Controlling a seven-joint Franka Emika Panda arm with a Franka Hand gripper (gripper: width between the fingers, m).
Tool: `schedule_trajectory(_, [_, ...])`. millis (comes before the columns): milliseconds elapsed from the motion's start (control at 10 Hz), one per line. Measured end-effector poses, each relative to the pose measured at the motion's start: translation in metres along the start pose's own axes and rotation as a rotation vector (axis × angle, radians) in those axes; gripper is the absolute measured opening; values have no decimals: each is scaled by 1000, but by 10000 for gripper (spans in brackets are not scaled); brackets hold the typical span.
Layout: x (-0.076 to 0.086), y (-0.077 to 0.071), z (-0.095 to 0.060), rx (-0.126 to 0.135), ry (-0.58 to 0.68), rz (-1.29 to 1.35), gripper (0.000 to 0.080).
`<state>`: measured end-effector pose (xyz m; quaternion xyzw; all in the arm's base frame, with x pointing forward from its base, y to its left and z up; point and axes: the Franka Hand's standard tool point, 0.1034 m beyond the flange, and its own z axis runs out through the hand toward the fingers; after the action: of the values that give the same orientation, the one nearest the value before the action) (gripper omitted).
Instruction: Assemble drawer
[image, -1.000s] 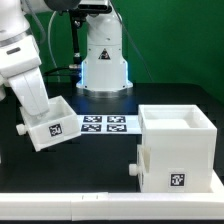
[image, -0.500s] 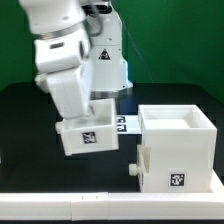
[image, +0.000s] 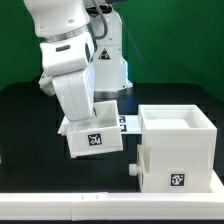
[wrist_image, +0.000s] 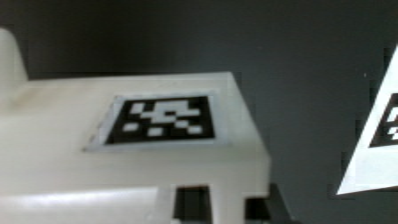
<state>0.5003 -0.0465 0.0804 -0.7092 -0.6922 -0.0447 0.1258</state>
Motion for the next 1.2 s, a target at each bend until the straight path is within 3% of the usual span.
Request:
schedule_trajectory(100, [-10, 4, -2, -75, 4, 27, 35])
schedule_trajectory(200, [-13, 15, -3, -174, 10, 64, 35])
schedule_trajectory(300, [-15, 24, 4, -221, 23, 78, 35])
schedule_trajectory(700, [-16, 25, 9, -213, 32, 83, 35])
schedule_trajectory(800, [-14, 27, 8, -226, 31, 106, 35])
schedule_trajectory(900, [-1, 36, 8, -287, 18, 141, 35])
schedule_trajectory(1000, [20, 44, 9, -366, 20, 166, 35])
schedule_trajectory(1200, [22, 43, 13, -364, 21, 169, 35])
